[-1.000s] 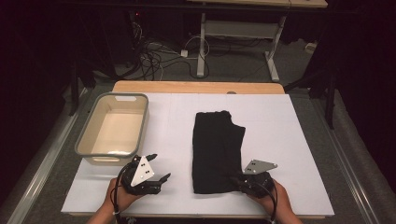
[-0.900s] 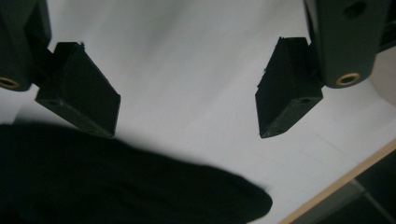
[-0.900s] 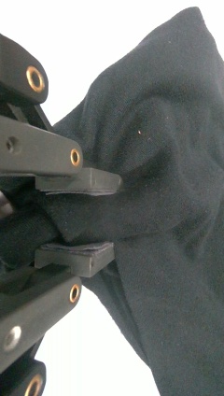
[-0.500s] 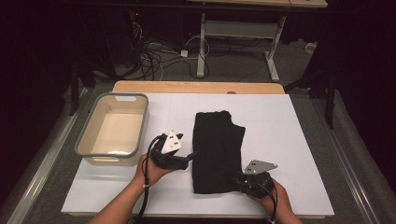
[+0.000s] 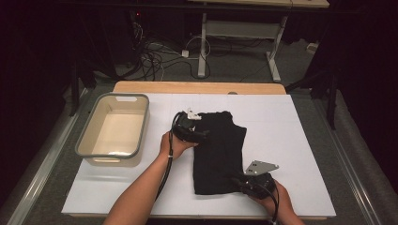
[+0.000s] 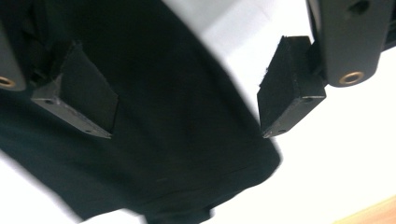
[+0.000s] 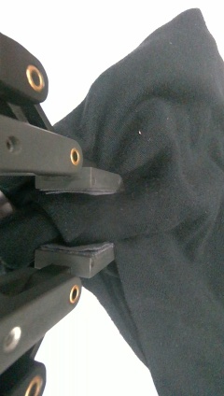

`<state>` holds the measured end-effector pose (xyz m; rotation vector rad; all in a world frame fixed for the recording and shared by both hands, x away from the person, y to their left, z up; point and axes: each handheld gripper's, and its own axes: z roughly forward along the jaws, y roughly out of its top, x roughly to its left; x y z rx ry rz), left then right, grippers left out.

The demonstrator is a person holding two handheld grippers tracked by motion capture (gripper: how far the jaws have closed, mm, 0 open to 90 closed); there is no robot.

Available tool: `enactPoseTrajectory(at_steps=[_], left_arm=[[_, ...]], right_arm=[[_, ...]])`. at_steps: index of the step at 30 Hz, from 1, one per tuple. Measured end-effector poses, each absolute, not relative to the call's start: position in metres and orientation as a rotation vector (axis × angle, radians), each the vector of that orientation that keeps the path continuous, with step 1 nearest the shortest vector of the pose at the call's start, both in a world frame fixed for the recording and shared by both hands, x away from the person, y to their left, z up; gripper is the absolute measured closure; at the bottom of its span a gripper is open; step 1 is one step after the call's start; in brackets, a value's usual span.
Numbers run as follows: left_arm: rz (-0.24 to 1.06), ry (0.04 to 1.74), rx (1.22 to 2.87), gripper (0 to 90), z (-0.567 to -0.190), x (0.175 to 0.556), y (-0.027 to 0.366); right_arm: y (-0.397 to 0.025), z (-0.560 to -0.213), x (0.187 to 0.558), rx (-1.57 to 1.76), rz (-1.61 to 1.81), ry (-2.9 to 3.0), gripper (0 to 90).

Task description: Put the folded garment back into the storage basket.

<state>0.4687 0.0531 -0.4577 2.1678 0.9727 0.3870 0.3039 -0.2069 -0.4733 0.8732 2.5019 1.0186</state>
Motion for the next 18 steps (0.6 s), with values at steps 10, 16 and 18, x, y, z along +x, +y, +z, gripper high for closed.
enactPoseTrajectory(at_steps=[10, 16, 18], left_arm=[[0.276, 1.03, 2.172, 19.2, -0.475, 0.489, 0.044], [0.223, 0.991, 2.201, 20.0, -0.475, 0.486, 0.034], [0.21, 0.966, 2.208, 21.1, -0.475, 0.484, 0.032]], right_arm=[[-0.207, -0.473, 0.304, 0.871, 1.017, 2.505, 69.8], [-0.207, -0.473, 0.304, 0.871, 1.018, 2.507, 69.8], [-0.207, -0.473, 0.304, 0.871, 1.018, 2.508, 69.8]])
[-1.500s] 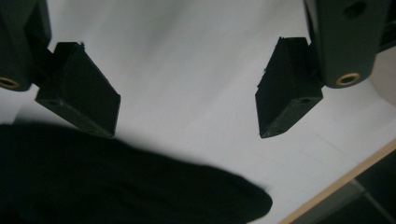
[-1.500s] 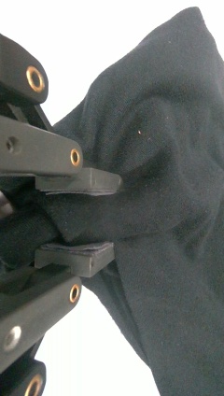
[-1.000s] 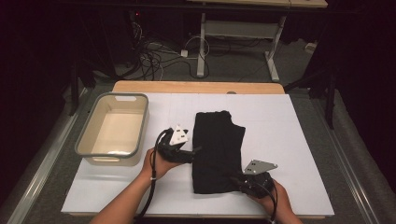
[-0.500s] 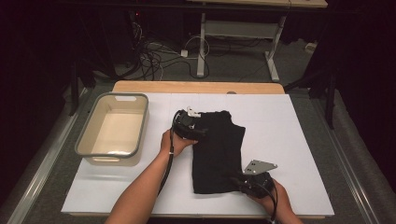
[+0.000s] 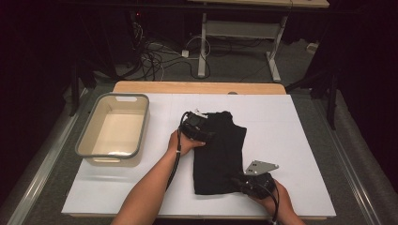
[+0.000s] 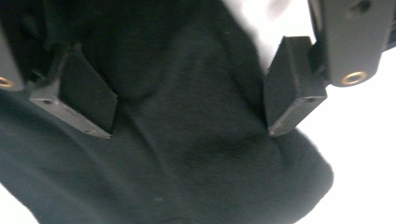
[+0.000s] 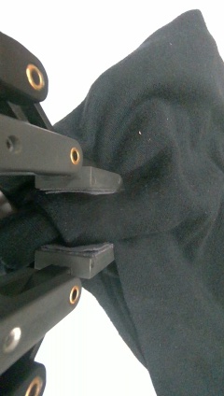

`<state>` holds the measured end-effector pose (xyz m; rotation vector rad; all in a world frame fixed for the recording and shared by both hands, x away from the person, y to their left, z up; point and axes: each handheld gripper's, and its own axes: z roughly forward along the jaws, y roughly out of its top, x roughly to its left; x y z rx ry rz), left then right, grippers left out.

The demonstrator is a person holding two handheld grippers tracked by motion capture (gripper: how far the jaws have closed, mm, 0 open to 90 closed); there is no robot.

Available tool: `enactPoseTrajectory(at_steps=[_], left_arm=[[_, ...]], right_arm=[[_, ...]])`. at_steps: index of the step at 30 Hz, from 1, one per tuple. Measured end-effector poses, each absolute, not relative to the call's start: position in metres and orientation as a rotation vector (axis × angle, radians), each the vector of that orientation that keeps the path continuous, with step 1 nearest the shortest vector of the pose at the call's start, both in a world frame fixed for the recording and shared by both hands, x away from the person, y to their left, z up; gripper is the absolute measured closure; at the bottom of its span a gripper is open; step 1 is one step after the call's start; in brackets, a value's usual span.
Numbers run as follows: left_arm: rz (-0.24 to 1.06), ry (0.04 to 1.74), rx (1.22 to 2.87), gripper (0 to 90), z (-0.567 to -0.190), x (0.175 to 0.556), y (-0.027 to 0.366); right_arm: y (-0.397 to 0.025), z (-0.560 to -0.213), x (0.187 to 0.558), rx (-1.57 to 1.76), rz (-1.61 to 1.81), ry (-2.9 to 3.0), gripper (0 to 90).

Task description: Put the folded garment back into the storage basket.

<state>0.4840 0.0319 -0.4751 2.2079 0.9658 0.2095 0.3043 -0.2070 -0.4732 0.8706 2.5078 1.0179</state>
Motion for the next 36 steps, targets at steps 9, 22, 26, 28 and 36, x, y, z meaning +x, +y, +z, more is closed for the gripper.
enactPoseTrajectory(at_steps=[9, 22, 26, 28, 36], left_arm=[[0.092, 0.825, 2.207, 64.9, -0.475, 0.48, 0.03], [0.146, 0.745, 2.221, 74.6, -0.468, 0.476, 0.027], [0.193, 0.71, 2.21, 74.7, -0.458, 0.472, 0.027], [0.201, 0.7, 2.207, 74.7, -0.456, 0.471, 0.026], [0.288, 0.625, 2.194, 74.8, -0.432, 0.461, 0.022]], right_arm=[[-0.207, -0.473, 0.305, 0.871, 1.018, 2.509, 69.8], [-0.209, -0.472, 0.303, 0.867, 1.047, 2.5, 74.0], [-0.211, -0.471, 0.301, 0.848, 1.069, 2.491, 76.4], [-0.211, -0.47, 0.301, 0.83, 1.06, 2.486, 76.7], [-0.217, -0.459, 0.299, 0.817, 1.119, 2.431, 77.5]])
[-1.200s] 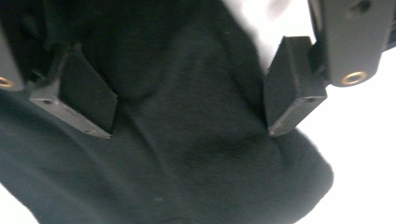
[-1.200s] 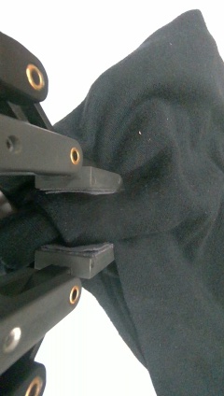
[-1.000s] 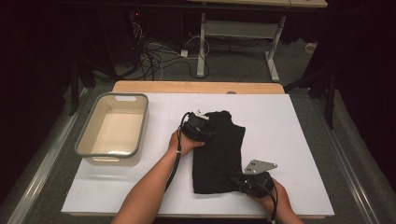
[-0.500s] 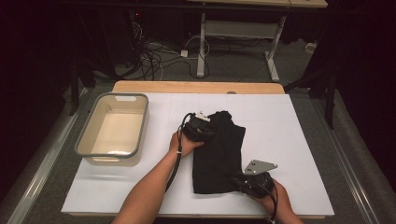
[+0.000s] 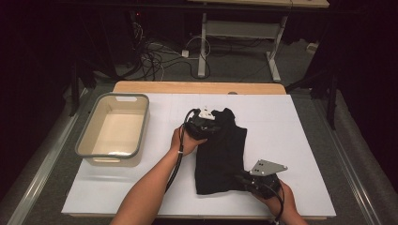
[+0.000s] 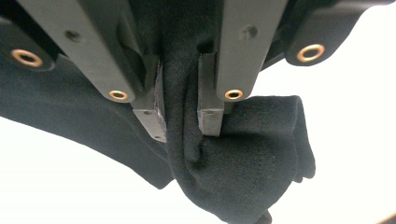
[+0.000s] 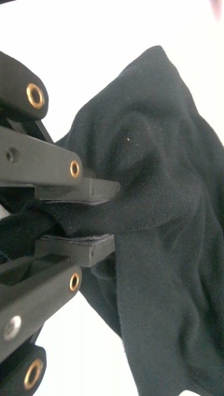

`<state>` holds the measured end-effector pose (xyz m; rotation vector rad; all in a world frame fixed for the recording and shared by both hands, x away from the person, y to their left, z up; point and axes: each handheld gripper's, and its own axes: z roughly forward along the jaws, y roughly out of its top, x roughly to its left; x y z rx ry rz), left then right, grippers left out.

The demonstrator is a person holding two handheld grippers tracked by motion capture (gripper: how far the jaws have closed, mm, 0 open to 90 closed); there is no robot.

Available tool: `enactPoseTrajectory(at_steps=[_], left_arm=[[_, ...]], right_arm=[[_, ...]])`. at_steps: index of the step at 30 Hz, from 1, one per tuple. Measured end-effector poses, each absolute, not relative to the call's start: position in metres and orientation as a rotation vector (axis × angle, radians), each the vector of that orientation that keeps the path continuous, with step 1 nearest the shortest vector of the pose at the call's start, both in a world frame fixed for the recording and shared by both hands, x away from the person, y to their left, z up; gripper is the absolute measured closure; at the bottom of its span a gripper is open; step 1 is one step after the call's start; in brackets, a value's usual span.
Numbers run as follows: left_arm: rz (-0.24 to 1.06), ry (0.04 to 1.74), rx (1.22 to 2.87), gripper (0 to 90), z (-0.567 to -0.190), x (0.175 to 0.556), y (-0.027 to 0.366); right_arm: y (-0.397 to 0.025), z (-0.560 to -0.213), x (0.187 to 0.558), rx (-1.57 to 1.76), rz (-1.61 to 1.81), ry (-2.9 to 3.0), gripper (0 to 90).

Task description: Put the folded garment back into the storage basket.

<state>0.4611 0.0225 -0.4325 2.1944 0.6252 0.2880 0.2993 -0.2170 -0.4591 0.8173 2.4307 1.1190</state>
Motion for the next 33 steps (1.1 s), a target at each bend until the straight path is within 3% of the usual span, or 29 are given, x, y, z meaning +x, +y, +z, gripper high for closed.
enactPoseTrajectory(at_steps=[16, 33], left_arm=[[0.391, 0.593, 2.183, 74.7, -0.388, 0.46, 0.038], [0.537, 0.663, 2.143, 74.6, -0.343, 0.458, 0.099]], right_arm=[[-0.209, -0.419, 0.297, 0.782, 1.257, 2.303, 78.2], [-0.158, -0.379, 0.319, 0.622, 1.329, 2.256, 78.2]])
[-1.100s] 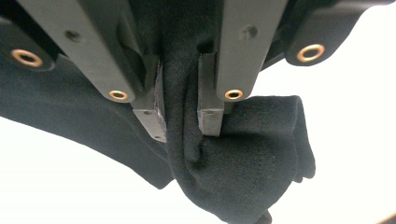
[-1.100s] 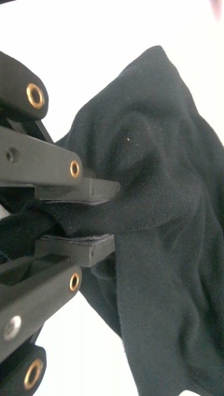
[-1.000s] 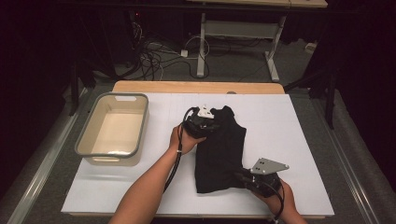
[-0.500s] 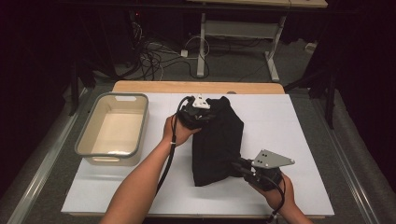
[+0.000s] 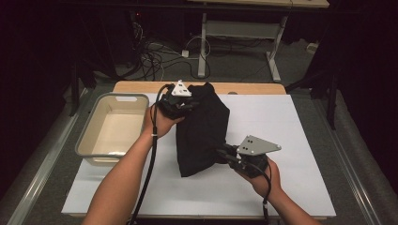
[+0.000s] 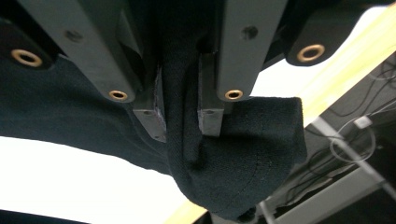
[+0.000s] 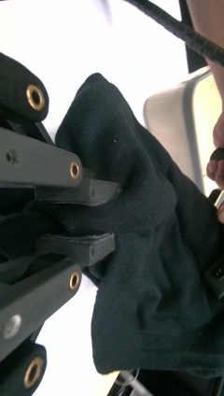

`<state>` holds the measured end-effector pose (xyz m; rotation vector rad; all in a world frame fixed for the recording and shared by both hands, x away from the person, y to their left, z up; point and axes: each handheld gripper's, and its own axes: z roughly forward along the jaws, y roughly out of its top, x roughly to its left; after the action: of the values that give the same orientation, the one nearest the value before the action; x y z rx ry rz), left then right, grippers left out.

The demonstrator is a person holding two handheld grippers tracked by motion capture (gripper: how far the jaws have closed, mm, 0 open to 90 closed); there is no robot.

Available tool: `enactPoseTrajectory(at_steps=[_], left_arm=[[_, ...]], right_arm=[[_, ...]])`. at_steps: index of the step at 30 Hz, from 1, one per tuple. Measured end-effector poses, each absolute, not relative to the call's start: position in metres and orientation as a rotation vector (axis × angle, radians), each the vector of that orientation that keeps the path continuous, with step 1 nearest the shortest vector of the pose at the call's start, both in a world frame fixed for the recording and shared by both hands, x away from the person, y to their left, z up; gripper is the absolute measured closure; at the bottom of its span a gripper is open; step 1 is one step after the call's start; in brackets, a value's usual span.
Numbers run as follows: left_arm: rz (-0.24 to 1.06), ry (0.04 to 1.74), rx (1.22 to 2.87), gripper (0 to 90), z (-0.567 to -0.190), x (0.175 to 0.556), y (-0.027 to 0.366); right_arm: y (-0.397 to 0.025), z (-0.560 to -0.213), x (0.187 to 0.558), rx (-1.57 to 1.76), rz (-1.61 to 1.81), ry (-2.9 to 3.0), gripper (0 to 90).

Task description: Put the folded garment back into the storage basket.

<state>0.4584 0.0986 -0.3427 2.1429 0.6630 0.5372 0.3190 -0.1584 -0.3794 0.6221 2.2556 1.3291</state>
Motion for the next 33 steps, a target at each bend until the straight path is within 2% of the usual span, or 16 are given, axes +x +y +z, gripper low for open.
enactPoseTrajectory(at_steps=[22, 33], left_arm=[[0.641, 0.791, 2.111, 74.5, -0.33, 0.457, 0.165], [0.719, 0.853, 2.109, 74.5, -0.311, 0.451, 0.208]], right_arm=[[-0.078, -0.376, 0.338, 0.51, 1.427, 2.301, 78.2], [-0.036, -0.365, 0.345, 0.465, 1.469, 2.319, 78.2]])
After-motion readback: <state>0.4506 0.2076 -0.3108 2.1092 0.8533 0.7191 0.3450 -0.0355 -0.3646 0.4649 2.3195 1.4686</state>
